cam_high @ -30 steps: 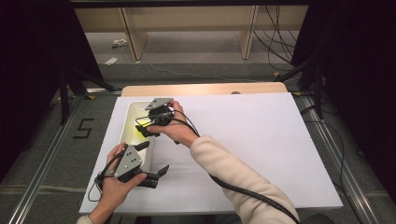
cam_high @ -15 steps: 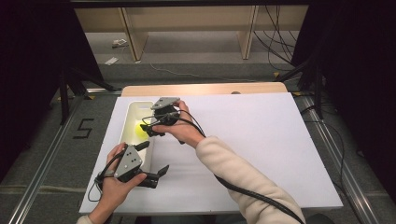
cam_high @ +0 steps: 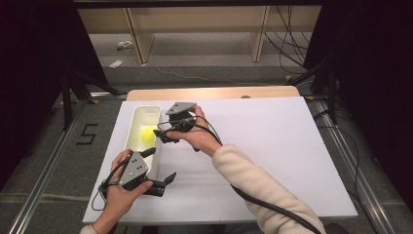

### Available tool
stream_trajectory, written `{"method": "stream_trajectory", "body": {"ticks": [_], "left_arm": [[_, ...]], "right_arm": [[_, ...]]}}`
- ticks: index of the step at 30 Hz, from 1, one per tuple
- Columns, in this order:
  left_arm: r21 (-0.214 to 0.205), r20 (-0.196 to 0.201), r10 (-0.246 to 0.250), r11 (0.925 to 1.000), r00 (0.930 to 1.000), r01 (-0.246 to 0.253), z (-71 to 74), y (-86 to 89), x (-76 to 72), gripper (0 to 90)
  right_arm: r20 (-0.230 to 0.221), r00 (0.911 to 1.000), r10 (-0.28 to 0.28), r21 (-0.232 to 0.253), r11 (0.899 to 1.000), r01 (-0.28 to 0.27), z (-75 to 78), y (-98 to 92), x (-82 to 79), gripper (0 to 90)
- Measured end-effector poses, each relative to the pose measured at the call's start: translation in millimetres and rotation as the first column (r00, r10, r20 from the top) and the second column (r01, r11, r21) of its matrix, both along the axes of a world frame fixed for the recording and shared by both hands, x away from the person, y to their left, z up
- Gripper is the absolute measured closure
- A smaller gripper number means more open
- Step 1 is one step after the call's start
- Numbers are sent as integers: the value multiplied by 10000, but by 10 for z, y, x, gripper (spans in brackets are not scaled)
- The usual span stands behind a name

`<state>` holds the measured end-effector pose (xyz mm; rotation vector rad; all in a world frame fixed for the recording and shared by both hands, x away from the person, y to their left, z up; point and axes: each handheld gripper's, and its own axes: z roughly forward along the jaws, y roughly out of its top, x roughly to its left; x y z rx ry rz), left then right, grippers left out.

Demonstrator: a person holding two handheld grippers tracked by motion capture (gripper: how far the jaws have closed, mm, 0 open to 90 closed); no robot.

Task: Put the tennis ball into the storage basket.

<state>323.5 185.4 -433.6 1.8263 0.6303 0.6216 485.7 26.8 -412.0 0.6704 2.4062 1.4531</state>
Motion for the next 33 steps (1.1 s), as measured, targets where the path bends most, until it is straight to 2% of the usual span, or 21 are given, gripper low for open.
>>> {"method": "stream_trajectory", "body": {"ticks": [15, 33], "left_arm": [[-38, 0, 22, 10000, 10000, -22, 0, 10, -1, 0], [-21, -35, 39, 10000, 10000, -39, -4, 6, -1, 0]], "right_arm": [[97, 9997, -213, -102, 9997, 214, 11, -230, -28, 165], [66, 9966, -826, -85, 9965, 826, -7, -633, -56, 166]]}}
